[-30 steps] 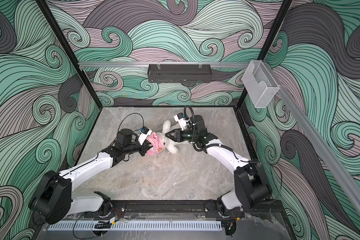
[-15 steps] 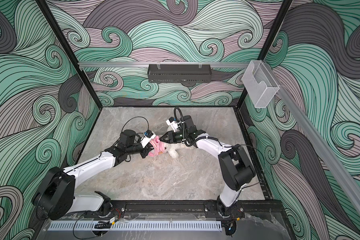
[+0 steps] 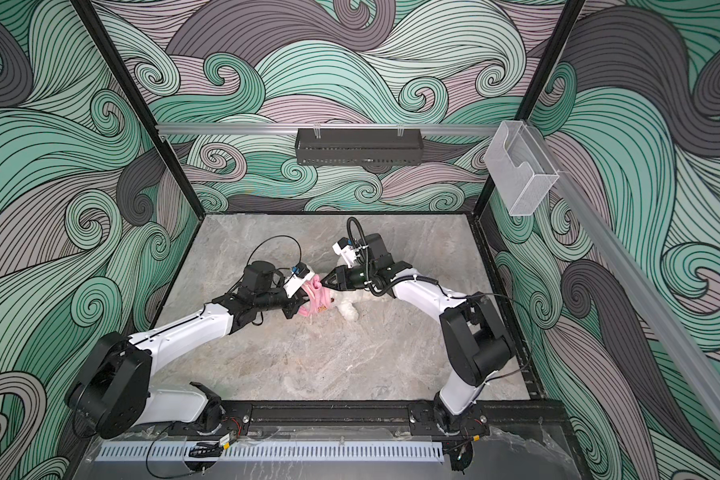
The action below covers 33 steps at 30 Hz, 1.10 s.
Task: Dress the teddy bear
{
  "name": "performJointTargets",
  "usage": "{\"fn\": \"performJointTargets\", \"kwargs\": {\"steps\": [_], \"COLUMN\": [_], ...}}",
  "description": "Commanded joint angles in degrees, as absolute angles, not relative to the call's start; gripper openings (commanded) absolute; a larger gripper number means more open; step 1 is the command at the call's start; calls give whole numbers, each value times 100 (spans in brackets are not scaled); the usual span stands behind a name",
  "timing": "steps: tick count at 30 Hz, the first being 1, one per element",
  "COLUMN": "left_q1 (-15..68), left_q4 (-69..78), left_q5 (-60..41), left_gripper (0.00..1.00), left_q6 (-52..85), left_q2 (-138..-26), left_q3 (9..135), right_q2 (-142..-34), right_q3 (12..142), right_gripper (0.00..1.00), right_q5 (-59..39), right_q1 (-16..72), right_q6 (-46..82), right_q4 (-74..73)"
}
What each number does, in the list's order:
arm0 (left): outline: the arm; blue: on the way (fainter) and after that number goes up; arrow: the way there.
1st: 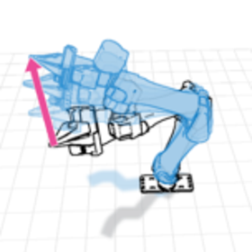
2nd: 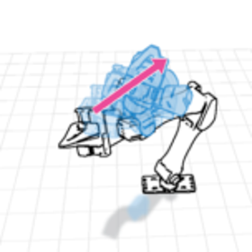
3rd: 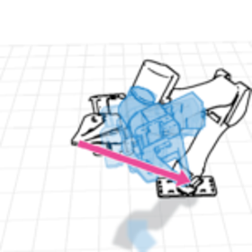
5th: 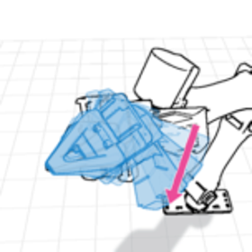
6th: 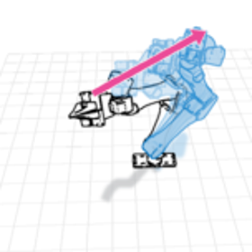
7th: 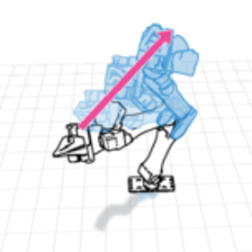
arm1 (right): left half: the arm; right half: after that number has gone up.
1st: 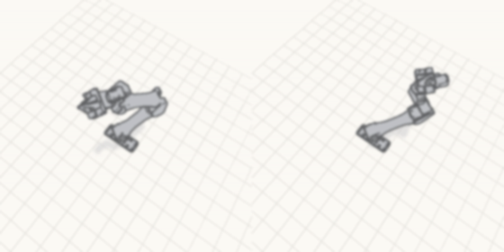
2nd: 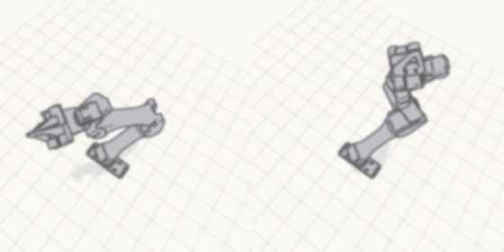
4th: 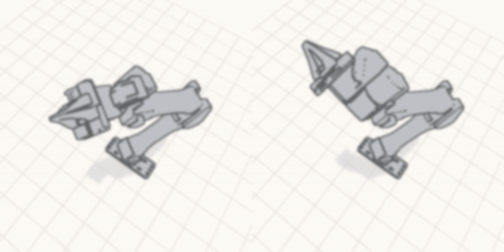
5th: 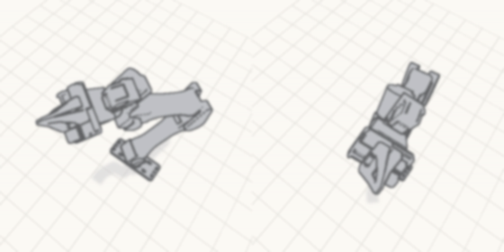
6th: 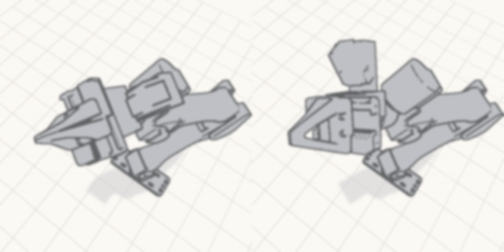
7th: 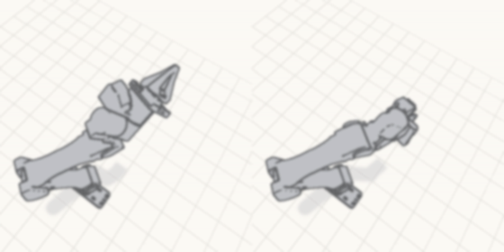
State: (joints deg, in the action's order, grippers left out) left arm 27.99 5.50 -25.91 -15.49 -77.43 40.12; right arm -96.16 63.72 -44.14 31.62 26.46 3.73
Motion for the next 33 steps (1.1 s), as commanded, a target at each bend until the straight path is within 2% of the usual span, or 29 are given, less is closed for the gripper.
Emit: {"fn": "performJointTargets", "kwargs": {"steps": [1, 3, 6, 10, 19, 26, 33], "left_q1": [2839, 2849, 2861, 2891, 2923, 2925, 2910], "left_q4": [625, 604, 568, 528, 793, 1009, 883], "left_q5": [-2576, -2549, -2488, -2497, -2965, -2506, -1967], "left_gripper": [0, 0, 0, 0, 0, 0, 0], "left_q6": [-1637, -1635, -1661, -1753, -1295, -649, -61], "left_q2": [-7755, -7729, -7704, -7657, -7153, -6692, -6647], "left_q3": [4290, 4280, 4260, 4206, 3822, 3428, 3452], "right_q2": [-9693, -9691, -9564, -9268, -8906, -8912, -9031], "right_q3": [6220, 6167, 6041, 5817, 4553, 3973, 3999], "right_gripper": [27, 23, 10, 0, 0, 0, 0], "right_q5": [-4478, -4444, -4277, -3816, -2559, -2031, -2322], "right_q1": [3322, 3311, 3215, 2886, 1787, 1251, 1307], "right_q6": [2857, 2860, 2964, 3154, 3582, 3771, 3651], "right_q4": [115, 97, -56, -188, -627, -1160, -1810]}}
